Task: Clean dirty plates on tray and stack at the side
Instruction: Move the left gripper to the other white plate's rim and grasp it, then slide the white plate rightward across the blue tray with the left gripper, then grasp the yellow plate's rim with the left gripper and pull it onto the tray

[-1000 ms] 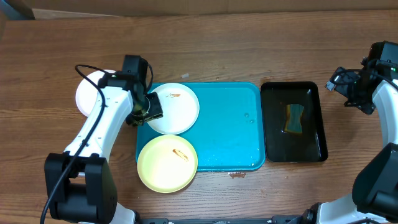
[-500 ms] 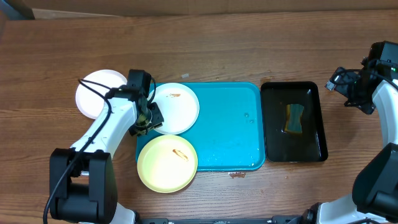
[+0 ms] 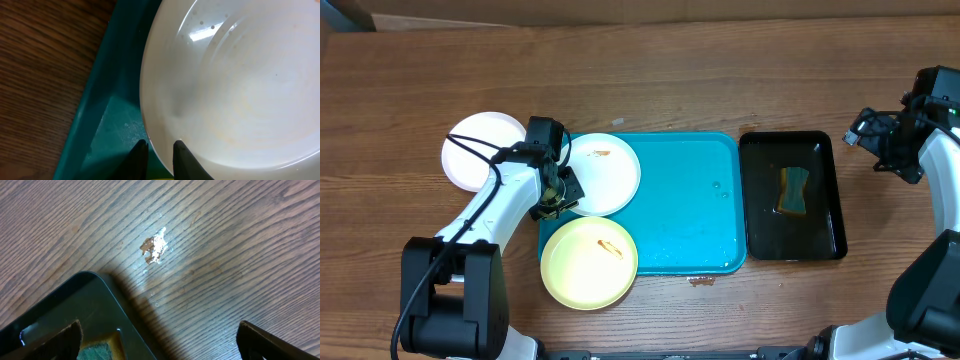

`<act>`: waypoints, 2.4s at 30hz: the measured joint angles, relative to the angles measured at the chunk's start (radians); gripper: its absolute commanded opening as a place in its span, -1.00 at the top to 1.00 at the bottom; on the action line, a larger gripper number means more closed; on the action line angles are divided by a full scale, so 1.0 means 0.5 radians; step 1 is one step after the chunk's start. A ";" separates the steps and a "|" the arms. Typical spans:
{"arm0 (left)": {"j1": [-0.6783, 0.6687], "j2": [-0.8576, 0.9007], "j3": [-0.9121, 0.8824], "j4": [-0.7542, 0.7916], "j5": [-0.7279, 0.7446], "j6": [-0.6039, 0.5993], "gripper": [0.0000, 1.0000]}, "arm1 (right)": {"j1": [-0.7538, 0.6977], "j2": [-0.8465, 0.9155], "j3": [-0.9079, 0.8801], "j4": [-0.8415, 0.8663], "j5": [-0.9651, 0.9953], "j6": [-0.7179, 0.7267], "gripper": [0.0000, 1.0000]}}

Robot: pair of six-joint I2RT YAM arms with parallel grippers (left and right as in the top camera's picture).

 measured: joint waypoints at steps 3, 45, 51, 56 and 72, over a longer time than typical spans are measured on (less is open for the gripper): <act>0.000 0.000 -0.007 0.011 0.000 0.000 0.60 | 0.000 0.000 0.000 0.000 0.001 0.000 -1.00; -0.564 0.000 -0.120 0.665 0.351 0.109 0.70 | 0.000 0.000 0.000 -0.001 0.000 0.001 -1.00; -0.649 0.000 -0.112 0.656 0.300 0.172 -0.05 | 0.000 0.000 0.000 0.000 0.000 -0.001 -1.00; -0.591 0.003 0.105 0.228 0.275 0.230 0.02 | 0.000 0.000 0.000 -0.001 0.000 0.000 -1.00; -0.276 0.002 0.641 -1.046 0.163 0.347 0.21 | 0.000 0.000 0.000 -0.002 0.000 0.001 -1.00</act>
